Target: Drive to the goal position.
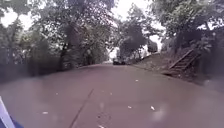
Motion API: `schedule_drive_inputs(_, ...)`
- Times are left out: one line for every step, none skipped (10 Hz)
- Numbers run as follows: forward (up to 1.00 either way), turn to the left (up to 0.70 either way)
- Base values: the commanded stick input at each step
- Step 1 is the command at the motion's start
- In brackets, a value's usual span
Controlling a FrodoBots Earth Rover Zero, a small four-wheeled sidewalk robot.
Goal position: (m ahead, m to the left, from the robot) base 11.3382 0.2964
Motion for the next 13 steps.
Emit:
schedule_drive_inputs(0.7,0.0)
schedule_drive_inputs(0.7,0.0)
schedule_drive_inputs(0.7,0.0)
schedule_drive_inputs(0.7,0.0)
schedule_drive_inputs(0.7,0.0)
schedule_drive_inputs(0.7,0.0)
schedule_drive_inputs(0.7,0.0)
schedule_drive_inputs(0.7,0.0)
schedule_drive_inputs(0.7,0.0)
schedule_drive_inputs(0.7,0.0)
schedule_drive_inputs(0.7,0.0)
schedule_drive_inputs(0.7,0.0)
schedule_drive_inputs(0.7,0.0)
